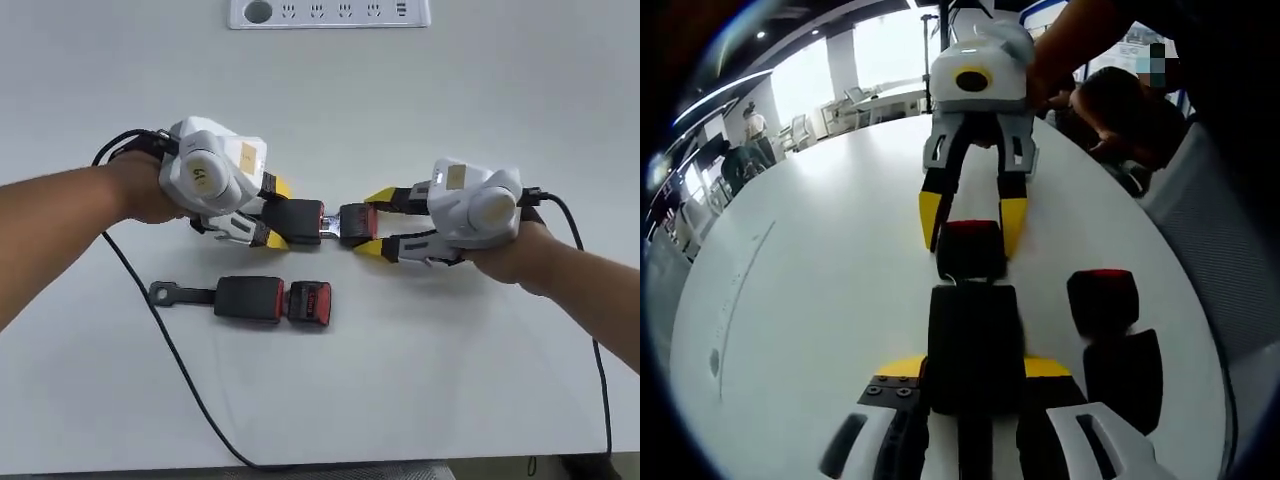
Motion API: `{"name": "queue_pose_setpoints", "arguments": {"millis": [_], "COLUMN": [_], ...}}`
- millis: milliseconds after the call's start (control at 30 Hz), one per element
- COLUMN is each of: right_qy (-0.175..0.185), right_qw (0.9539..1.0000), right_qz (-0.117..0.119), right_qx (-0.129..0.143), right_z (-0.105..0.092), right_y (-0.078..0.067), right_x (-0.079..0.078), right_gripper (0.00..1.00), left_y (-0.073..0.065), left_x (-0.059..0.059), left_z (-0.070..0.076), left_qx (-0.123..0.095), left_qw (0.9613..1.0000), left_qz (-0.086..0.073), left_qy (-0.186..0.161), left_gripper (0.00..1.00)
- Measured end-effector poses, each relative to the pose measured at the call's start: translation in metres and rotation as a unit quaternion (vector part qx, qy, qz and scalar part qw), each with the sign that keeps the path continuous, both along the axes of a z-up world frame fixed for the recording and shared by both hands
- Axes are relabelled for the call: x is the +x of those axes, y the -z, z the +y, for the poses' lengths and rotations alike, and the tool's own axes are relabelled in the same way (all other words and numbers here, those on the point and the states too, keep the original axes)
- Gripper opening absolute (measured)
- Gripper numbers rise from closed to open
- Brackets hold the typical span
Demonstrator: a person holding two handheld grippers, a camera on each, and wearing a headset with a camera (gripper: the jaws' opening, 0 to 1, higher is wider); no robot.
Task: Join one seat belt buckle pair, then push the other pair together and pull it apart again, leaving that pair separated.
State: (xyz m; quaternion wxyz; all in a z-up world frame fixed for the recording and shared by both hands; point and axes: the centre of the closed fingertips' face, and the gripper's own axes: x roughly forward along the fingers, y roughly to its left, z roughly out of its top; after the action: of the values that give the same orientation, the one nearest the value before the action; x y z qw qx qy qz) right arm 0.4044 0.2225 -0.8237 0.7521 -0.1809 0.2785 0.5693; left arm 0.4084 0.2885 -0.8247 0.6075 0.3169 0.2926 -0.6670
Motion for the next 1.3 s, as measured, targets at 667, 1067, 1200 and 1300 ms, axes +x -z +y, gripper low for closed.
{"name": "queue_pose_setpoints", "arguments": {"millis": [667,1067,1200,1300], "right_qy": [0.063,0.070,0.069,0.072], "right_qw": [0.9976,0.9969,0.9969,0.9966], "right_qz": [0.015,0.015,0.015,0.015], "right_qx": [-0.023,-0.032,-0.036,-0.037], "right_z": [0.013,0.013,0.014,0.014], "right_y": [0.004,0.006,0.006,0.006], "right_x": [0.011,0.010,0.009,0.009], "right_gripper": [0.34,0.34,0.34,0.34], "left_y": [-0.002,-0.001,-0.001,-0.001], "left_x": [0.000,0.000,0.000,0.000], "left_z": [-0.001,-0.002,-0.002,-0.002], "left_qx": [0.002,0.001,0.002,0.004], "left_qw": [0.9997,0.9997,0.9997,0.9996], "left_qz": [0.003,0.003,0.003,0.003], "left_qy": [-0.025,-0.026,-0.026,-0.026], "left_gripper": [0.34,0.34,0.34,0.34]}}
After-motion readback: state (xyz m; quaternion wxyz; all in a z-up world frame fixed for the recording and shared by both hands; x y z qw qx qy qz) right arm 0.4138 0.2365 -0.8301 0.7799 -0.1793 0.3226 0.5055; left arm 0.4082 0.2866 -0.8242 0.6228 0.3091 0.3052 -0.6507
